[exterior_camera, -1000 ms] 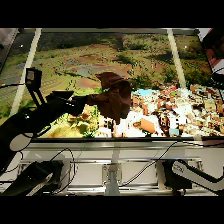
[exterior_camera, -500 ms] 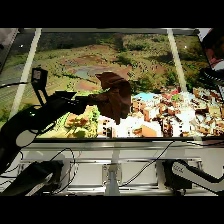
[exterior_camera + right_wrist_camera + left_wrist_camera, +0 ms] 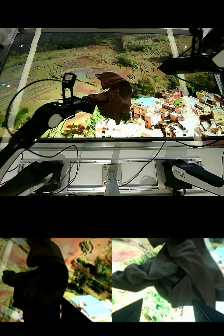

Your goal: Fold the clothes and pants, and hang the long-sleeved shirts on hangers.

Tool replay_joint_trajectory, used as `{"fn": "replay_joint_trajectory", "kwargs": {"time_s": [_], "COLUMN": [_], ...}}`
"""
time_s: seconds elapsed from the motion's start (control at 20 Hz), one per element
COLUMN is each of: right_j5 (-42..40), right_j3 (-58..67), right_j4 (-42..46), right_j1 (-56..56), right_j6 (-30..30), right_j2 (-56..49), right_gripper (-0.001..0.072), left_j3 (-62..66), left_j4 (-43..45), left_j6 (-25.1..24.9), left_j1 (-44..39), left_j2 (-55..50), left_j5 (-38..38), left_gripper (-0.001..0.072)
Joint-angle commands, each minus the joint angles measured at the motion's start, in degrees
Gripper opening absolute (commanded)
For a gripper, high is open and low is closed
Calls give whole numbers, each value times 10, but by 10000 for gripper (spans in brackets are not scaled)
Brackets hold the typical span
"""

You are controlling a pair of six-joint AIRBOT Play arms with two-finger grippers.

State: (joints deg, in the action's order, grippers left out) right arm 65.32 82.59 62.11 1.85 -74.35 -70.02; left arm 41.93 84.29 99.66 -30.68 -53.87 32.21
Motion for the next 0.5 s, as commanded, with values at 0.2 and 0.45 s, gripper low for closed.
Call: {"fn": "replay_joint_trajectory", "kwargs": {"time_s": [0.2,0.45], "right_j5": [1,-18], "right_j3": [-1,-21], "right_j4": [73,73], "right_j1": [123,169], "right_j6": [-4,-4], "right_j2": [-7,-41], "right_gripper": [19,19], "left_j3": [1,1], "left_j4": [-68,-24], "left_j6": [2,2], "left_j1": [1,1], "left_j2": [-77,-78], "left_j5": [-12,-15], "left_gripper": [696,193]}}
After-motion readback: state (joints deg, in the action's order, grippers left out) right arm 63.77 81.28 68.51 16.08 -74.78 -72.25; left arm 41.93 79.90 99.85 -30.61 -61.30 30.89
